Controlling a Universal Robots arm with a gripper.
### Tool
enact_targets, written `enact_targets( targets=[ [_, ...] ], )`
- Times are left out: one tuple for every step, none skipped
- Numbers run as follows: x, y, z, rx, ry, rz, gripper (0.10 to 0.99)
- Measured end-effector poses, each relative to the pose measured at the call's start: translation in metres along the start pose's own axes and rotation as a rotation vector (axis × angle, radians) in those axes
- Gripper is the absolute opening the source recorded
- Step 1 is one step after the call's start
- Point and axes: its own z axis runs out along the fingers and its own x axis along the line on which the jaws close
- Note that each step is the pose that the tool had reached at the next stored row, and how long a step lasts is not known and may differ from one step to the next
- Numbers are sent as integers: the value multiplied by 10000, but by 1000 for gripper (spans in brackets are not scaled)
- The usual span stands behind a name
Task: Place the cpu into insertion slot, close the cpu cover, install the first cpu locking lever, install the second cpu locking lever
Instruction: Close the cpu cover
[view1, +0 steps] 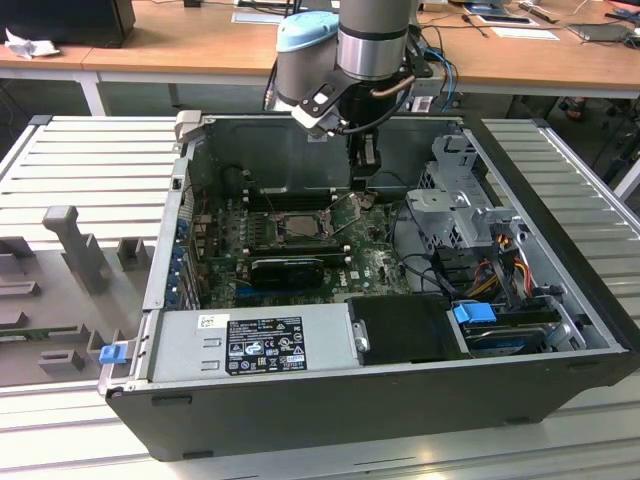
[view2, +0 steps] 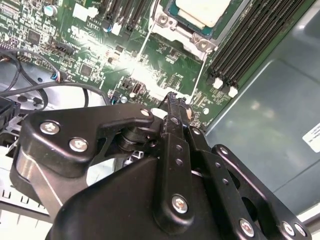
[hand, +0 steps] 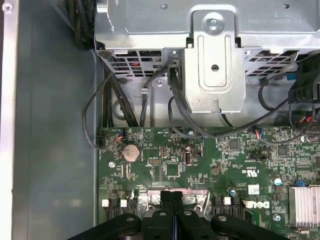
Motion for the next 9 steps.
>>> enact_targets(
  targets=[
    [1, 18, 1, 0, 1, -2, 106],
    [2, 33, 2, 1, 1, -3, 106],
    [2, 51, 4, 2, 2, -6, 106],
    [2, 66, 5, 3, 2, -10, 106],
    [2, 78, 6, 4, 2, -13, 106],
    [3, 89, 8, 3, 2, -17, 106],
    [3, 103, 14, 5, 2, -29, 106],
    [3, 116, 23, 7, 4, -46, 106],
    [-9, 116, 27, 9, 3, -55, 106]
  ],
)
